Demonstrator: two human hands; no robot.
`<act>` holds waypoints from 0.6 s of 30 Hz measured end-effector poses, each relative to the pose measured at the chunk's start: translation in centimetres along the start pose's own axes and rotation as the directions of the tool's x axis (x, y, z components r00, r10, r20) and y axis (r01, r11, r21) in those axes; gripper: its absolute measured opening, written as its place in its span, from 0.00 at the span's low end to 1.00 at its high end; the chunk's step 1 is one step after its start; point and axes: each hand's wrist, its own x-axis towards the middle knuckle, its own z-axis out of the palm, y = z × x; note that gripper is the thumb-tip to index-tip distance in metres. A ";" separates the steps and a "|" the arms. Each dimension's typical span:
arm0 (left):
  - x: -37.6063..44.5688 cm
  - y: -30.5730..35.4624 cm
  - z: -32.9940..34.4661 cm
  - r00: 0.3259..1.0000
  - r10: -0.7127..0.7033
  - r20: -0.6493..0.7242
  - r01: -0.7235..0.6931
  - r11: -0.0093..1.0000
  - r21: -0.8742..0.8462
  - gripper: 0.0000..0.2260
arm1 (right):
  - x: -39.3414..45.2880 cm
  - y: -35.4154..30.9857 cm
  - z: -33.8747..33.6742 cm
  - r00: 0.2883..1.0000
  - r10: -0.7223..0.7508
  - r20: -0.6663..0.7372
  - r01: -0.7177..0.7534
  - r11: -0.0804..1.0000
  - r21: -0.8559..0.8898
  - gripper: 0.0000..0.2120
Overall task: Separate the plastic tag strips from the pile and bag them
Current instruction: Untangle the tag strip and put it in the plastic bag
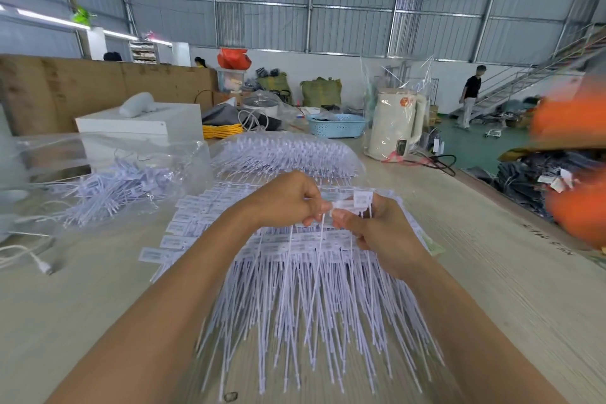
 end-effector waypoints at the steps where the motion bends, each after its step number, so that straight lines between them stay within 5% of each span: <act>1: 0.0 0.0 0.1 1.000 -0.017 -0.003 0.017 0.999 -0.040 0.14 | 0.1 0.1 0.1 0.999 -0.045 -0.013 0.045 0.999 -0.006 0.06; 10: 0.1 0.0 -0.5 0.949 -0.284 0.140 0.316 0.859 -0.403 0.23 | 0.8 1.1 1.2 0.934 -0.356 -0.042 0.333 0.905 -0.265 0.13; 13: -0.1 0.5 -0.8 0.935 -0.284 0.211 0.347 0.851 -0.394 0.23 | 0.7 0.8 1.3 0.955 -0.296 -0.026 0.283 0.933 -0.224 0.17; 16: -0.8 0.8 -2.1 0.937 -0.180 0.301 0.300 0.855 -0.423 0.22 | 1.0 0.5 -1.1 0.962 -0.138 -0.236 0.114 0.987 -0.113 0.12; 18: -1.1 0.6 -2.7 0.963 -0.141 0.231 0.218 0.910 -0.354 0.24 | 1.0 0.0 -3.1 0.936 -0.038 -0.351 0.033 0.999 -0.021 0.08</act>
